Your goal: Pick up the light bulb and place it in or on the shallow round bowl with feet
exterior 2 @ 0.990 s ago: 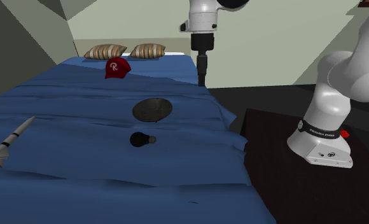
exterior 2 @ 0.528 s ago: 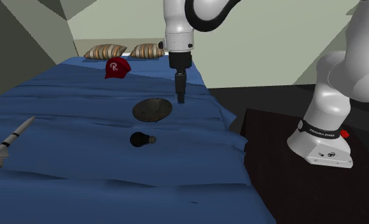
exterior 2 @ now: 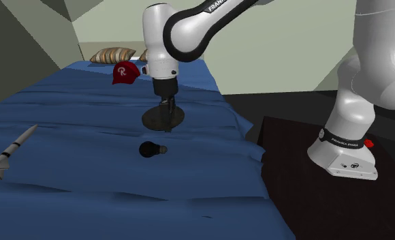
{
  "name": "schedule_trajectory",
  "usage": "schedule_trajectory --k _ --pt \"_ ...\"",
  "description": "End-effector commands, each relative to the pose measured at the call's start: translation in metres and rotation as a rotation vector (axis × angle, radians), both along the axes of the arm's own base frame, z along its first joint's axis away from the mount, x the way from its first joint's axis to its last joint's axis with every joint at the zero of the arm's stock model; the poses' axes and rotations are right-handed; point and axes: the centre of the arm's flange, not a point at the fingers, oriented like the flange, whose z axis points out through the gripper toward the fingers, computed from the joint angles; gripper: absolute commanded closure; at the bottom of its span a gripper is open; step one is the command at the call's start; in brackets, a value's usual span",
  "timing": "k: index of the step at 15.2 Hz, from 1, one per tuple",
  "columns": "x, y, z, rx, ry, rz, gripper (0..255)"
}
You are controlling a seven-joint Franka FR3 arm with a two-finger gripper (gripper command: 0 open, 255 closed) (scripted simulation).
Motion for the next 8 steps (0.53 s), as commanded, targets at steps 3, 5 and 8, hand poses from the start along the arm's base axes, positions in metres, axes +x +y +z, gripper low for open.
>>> schedule_trajectory --k 3,5,8 --pt "0.006 0.008 -0.020 0.002 0.000 0.006 0" --pt "0.005 0.009 -0.030 0.002 0.000 0.006 0" --pt "0.003 0.011 -0.044 0.002 0.000 0.006 0"
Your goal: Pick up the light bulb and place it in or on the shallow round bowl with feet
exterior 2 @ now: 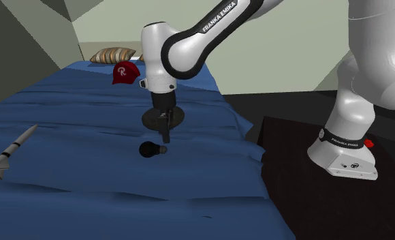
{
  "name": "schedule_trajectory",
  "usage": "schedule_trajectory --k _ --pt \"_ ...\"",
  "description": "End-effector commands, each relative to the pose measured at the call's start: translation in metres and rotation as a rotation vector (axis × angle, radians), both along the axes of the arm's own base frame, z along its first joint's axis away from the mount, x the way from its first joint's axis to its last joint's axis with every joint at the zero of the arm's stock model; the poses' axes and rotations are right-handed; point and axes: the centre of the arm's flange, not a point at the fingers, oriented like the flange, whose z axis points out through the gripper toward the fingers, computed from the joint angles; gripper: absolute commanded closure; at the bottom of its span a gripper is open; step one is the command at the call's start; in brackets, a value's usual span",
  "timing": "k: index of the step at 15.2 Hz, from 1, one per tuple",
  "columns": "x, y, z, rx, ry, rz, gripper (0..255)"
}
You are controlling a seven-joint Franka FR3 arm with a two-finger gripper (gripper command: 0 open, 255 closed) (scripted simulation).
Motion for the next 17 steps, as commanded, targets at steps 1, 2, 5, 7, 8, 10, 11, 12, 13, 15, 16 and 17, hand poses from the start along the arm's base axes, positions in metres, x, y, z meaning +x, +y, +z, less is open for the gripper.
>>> schedule_trajectory --k 1,2,5,7,8,10,11,12,13,15,16,17 --pt "-0.0016 0.0003 -0.0043 0.000 0.000 0.000 0" --pt "-0.0016 0.0003 -0.0043 0.000 0.000 0.000 0" --pt "-0.0016 0.0003 -0.0043 0.000 0.000 0.000 0" --pt "-0.0016 0.0003 -0.0042 0.000 0.000 0.000 0" --pt "-0.0016 0.0003 -0.0042 0.000 0.000 0.000 255" --pt "-0.0016 0.0003 -0.0042 0.000 0.000 0.000 255" --pt "-0.0016 0.0003 -0.0042 0.000 0.000 0.000 255" --pt "-0.0016 0.0003 -0.0042 0.000 0.000 0.000 255" --pt "-0.0016 0.0003 -0.0042 0.000 0.000 0.000 255" --pt "-0.0016 0.0003 -0.0042 0.000 0.000 0.000 255" --pt "-0.0016 0.0003 -0.0042 0.000 0.000 0.000 255" --pt "-0.0016 0.0003 -0.0042 0.000 0.000 0.000 255"
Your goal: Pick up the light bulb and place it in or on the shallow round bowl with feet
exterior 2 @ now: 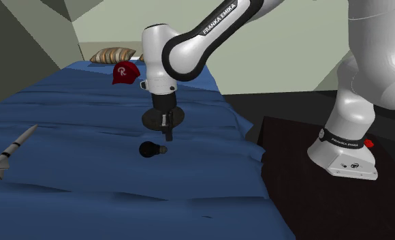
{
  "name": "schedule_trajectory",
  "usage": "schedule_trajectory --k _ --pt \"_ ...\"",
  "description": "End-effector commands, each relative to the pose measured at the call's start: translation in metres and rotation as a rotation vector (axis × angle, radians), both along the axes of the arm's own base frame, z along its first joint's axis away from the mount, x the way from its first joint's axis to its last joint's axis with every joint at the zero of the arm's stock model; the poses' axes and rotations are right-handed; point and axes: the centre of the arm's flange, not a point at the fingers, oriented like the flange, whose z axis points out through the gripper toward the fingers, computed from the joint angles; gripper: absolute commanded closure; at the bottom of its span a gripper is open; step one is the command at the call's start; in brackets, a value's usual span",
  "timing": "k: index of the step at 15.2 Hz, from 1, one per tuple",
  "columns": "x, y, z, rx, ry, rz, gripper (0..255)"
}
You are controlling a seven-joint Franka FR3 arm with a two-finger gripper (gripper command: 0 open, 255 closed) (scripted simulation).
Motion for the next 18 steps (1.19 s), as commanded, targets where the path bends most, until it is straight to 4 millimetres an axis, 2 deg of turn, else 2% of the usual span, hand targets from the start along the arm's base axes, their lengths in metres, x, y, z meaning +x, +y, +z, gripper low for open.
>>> schedule_trajectory --k 1,6,7,14,18 --pt "0.000 0.000 0.000 0.000 0.000 0.000 0" --pt "0.014 0.062 -0.007 -0.138 -0.235 -0.089 0" --pt "0.015 0.066 -0.008 -0.145 -0.247 -0.094 0" --pt "0.022 0.065 -0.047 -0.145 -0.247 -0.094 0" --pt "0.022 0.065 -0.047 -0.145 -0.247 -0.094 0"
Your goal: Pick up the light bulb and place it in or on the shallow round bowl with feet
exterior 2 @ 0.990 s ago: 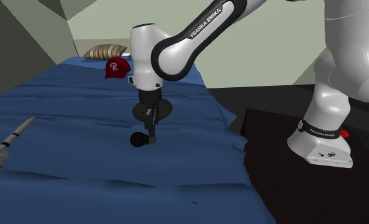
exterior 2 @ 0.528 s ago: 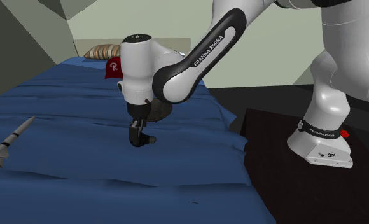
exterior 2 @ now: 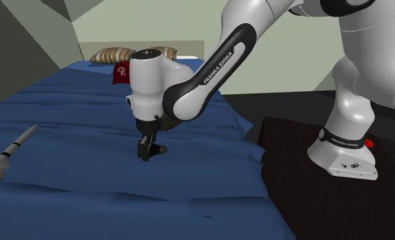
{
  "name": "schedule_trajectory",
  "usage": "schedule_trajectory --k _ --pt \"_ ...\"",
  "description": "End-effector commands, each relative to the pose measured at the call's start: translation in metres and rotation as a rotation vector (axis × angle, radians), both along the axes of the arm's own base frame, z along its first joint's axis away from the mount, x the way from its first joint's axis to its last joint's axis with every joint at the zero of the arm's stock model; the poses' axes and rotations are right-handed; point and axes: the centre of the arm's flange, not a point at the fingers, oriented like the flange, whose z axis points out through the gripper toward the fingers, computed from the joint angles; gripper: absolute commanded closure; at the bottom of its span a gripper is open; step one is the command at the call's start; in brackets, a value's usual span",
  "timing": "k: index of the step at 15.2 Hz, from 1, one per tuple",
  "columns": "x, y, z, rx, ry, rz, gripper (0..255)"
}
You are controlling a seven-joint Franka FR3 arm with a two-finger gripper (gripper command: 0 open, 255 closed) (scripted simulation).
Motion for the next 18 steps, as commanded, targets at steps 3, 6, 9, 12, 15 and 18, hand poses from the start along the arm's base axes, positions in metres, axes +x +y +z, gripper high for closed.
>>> schedule_trajectory --k 3,6,9,12,15,18 --pt "0.000 0.000 0.000 0.000 0.000 0.000 0" --pt "0.000 0.000 0.000 0.000 0.000 0.000 255" --pt "0.000 0.000 0.000 0.000 0.000 0.000 255" --pt "0.000 0.000 0.000 0.000 0.000 0.000 255" --pt "0.000 0.000 0.005 0.000 0.000 0.000 255" --pt "0.000 0.000 0.021 0.000 0.000 0.000 255"
